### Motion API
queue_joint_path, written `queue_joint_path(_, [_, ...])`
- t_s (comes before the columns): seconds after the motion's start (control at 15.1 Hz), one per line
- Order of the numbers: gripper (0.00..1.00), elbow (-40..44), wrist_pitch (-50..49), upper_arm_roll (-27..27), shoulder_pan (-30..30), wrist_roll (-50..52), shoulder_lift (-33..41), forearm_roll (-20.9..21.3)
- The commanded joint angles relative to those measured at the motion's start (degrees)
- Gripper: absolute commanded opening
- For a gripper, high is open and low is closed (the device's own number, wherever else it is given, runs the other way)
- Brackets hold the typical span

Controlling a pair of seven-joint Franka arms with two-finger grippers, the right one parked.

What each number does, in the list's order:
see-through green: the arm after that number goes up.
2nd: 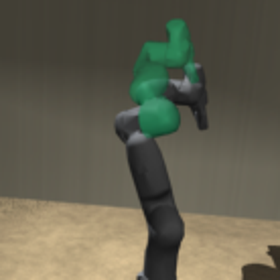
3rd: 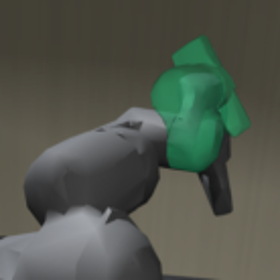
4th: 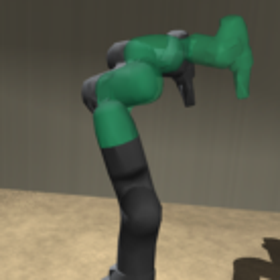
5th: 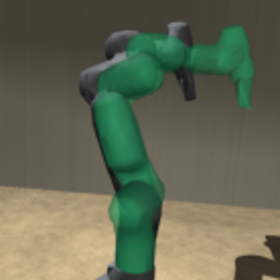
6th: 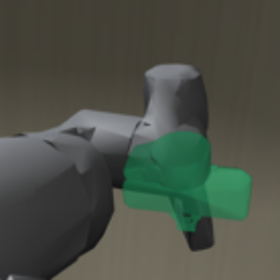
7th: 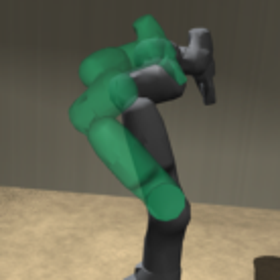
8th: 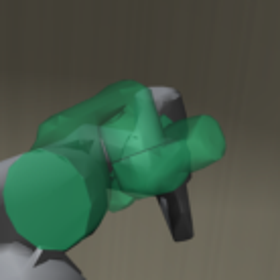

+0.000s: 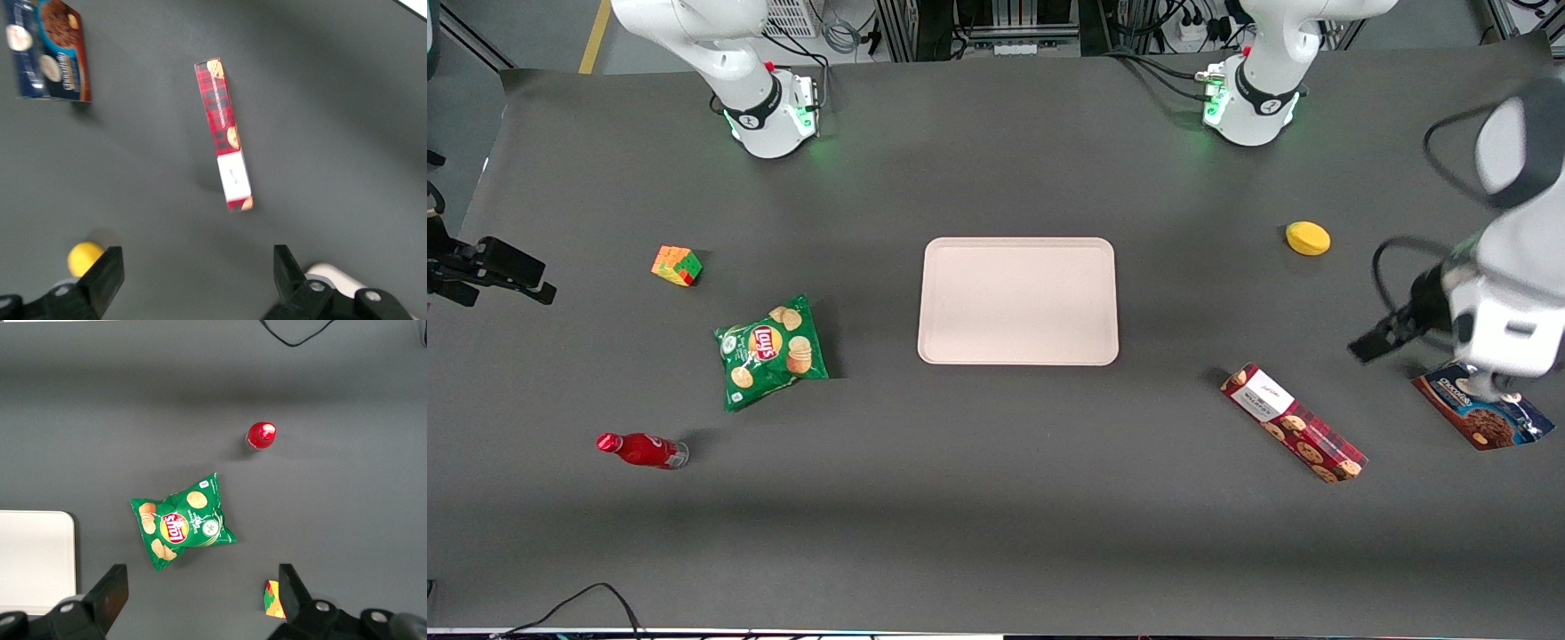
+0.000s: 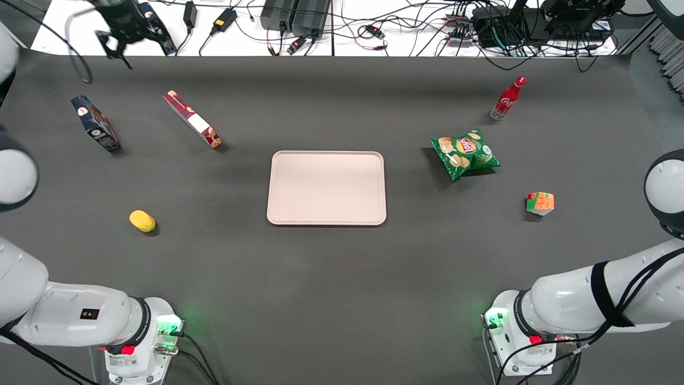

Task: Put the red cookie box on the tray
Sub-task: 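Move the left gripper down over the red plaid shortbread box, then close the left gripper on the end of the red plaid box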

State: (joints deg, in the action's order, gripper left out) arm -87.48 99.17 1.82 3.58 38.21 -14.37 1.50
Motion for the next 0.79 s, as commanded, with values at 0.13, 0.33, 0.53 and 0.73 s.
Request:
queue_joint_path(0.13, [1.00,0.56,11.11,-0.94,0.38,7.84,-10.75,0.87])
queue_joint_path(0.33, [1.00,-2.42,18.49,-1.20,0.03,7.84,-12.96,0.87])
queue_joint_path(0.53, [1.00,-6.64,26.58,-1.91,0.03,7.75,-14.19,0.87])
queue_joint_path(0.73, [1.00,-7.97,32.82,-2.00,-0.41,6.88,-18.58,0.87])
